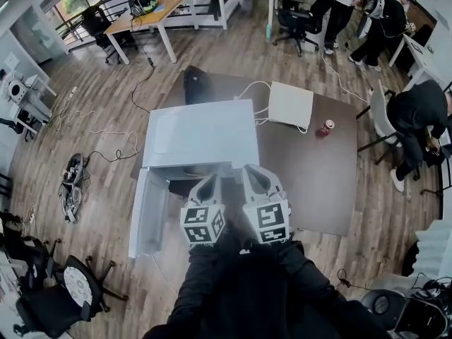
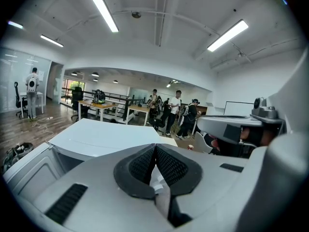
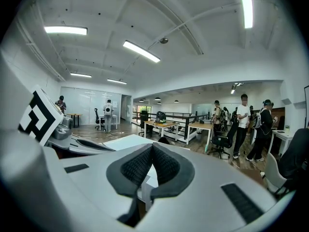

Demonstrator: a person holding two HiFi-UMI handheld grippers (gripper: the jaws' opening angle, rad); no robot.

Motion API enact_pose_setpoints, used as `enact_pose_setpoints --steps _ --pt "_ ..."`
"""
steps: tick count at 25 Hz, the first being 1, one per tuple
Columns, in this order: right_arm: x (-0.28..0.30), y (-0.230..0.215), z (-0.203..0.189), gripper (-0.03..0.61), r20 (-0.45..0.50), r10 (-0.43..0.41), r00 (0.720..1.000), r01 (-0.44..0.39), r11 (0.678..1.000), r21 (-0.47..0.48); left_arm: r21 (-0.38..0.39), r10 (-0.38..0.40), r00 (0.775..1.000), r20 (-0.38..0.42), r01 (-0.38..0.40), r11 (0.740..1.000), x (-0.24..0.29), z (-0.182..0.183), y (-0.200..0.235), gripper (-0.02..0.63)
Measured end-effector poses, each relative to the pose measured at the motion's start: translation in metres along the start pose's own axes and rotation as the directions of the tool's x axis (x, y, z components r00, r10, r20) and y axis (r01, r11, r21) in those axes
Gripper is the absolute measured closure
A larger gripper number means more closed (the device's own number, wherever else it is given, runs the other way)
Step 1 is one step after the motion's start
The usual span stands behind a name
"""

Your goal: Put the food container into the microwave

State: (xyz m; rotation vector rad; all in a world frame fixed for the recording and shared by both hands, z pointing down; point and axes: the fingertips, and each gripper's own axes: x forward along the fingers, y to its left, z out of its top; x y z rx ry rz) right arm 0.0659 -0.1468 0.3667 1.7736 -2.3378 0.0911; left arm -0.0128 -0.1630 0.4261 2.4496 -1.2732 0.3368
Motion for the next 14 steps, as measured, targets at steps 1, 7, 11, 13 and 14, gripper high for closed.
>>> enact_pose_setpoints --steps 1,7,11,13,14 --pt "0.0004 -0.0002 -0.0002 0.555 -0.001 0.001 1.000 -0.001 1.000 0.000 0.001 0.000 1.000 -0.002 0.000 1.000 0.0005 0.0000 -0.0003 0.580" --pt "-0.0003 0.0002 -0.0011 0.555 -0.007 -0.001 1.000 0.001 1.000 0.000 0.002 -0.001 1.000 -0.011 0.001 1.000 0.0009 -0.0020 -0.0013 0.580" --pt "-0.0002 -0.0012 -0.0039 0.555 -0.010 -0.005 1.000 0.005 1.000 -0.001 0.002 -0.006 1.000 -0.014 0.006 1.000 0.0028 -0.0044 -0.0023 0.580" --pt "0.0012 -0.0020 -0.0050 0.555 -0.012 -0.006 1.000 0.006 1.000 -0.002 0.003 -0.009 1.000 -0.016 0.009 1.000 0.0046 -0.0052 -0.0021 0.580" --pt "0.0020 -0.0024 -0.0056 0.555 -0.012 -0.007 1.000 0.007 1.000 -0.003 0.004 -0.011 1.000 -0.017 0.011 1.000 0.0055 -0.0056 -0.0018 0.580"
